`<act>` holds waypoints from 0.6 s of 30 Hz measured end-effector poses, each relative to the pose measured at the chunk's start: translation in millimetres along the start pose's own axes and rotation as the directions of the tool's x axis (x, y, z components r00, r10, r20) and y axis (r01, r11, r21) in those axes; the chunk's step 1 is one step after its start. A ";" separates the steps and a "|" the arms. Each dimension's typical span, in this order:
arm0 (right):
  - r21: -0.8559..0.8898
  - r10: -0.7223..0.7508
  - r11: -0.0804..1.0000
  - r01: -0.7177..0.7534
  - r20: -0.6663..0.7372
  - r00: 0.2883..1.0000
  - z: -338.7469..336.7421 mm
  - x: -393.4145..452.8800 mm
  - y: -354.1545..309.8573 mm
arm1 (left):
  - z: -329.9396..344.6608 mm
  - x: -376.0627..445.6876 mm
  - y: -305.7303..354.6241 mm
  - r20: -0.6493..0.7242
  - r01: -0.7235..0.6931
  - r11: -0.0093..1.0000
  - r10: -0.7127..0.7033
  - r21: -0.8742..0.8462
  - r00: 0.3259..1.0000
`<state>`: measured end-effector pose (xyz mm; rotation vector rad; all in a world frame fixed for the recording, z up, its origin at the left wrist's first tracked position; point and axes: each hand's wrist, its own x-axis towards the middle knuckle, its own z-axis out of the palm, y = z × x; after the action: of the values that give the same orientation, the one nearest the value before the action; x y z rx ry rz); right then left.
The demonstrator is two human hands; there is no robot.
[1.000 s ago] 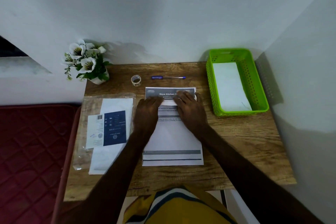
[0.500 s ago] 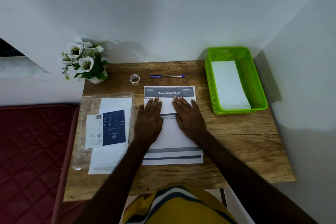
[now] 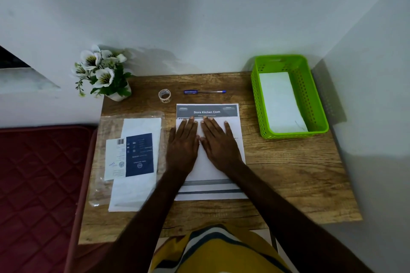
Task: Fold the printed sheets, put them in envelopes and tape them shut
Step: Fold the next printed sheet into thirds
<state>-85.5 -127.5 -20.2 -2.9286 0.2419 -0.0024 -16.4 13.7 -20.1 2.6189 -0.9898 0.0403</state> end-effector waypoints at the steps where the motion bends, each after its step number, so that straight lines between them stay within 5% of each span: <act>1: 0.008 0.035 0.999 -0.035 0.014 0.999 -0.8 -1.1 5.6 | -0.1 0.1 0.5 -0.003 0.002 1.000 -0.002 0.003 1.000; 7: 0.022 0.244 0.970 -0.244 0.016 0.970 -17.8 -17.0 46.8 | -5.1 2.4 3.5 0.025 0.043 0.998 -0.042 -0.038 0.999; 13: 0.059 0.245 0.966 -0.251 0.099 0.965 -38.9 -4.6 51.0 | -32.7 28.2 -10.5 0.237 0.087 0.992 -0.062 -0.096 0.970; 18: 0.139 0.084 0.985 -0.099 0.112 0.990 -57.1 15.5 51.3 | -46.6 56.3 -22.5 0.359 0.054 0.997 -0.031 -0.054 0.933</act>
<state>-79.6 -191.1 25.2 -2.7614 0.3448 0.1424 45.1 8.6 25.1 2.6403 -1.0265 -0.4884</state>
